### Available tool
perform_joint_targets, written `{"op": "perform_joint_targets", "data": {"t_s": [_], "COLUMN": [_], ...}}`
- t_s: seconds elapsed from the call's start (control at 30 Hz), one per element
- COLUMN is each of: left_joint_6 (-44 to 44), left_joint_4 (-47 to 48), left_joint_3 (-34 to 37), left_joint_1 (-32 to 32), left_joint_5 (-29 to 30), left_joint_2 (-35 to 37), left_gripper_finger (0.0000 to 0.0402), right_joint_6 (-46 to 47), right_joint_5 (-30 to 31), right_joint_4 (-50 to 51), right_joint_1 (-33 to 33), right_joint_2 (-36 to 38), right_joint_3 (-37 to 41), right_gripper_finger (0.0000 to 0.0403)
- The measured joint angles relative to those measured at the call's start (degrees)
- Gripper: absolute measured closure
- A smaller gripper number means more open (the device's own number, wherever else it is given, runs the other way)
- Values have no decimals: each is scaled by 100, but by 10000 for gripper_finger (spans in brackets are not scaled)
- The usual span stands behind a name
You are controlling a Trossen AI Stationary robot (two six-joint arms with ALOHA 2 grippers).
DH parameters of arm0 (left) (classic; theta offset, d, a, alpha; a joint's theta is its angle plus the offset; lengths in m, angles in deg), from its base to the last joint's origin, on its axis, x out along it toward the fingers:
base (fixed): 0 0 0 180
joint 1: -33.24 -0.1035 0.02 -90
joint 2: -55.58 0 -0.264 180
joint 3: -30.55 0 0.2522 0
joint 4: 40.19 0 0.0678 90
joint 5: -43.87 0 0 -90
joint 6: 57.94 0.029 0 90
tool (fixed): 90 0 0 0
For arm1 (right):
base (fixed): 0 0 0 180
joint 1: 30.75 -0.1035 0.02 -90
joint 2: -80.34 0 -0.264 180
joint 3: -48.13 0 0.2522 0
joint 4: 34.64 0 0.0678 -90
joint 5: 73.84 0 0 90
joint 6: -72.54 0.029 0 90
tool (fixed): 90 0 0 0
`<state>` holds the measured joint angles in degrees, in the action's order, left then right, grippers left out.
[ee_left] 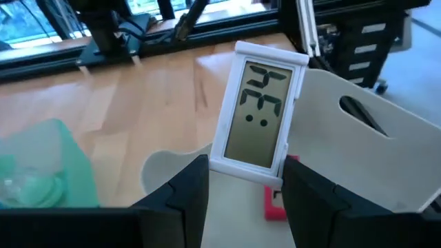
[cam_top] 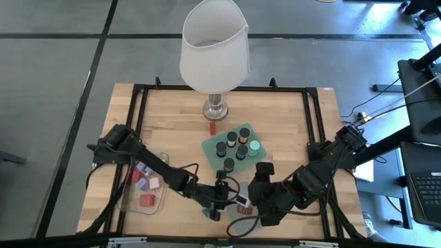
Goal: Pick & Place Office items
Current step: Put the white digital timer into the gray bin
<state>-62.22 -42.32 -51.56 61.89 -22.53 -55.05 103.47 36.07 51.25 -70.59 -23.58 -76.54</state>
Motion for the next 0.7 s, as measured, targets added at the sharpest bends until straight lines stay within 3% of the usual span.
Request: {"op": "perform_joint_targets", "data": {"t_s": [0.5, 0.7], "left_joint_6": [-416, -780], "left_joint_4": [-58, 423], "left_joint_3": [-1, -8], "left_joint_1": [1, -56], "left_joint_5": [-646, -809], "left_joint_2": [-288, -284], "left_gripper_finger": [254, 254], "right_joint_6": [13, 12], "right_joint_5": [220, 220], "right_joint_4": [-5, -6], "right_joint_1": [-5, -3], "right_joint_2": [0, 0], "right_joint_3": [0, 0], "right_gripper_finger": [112, 112]}}
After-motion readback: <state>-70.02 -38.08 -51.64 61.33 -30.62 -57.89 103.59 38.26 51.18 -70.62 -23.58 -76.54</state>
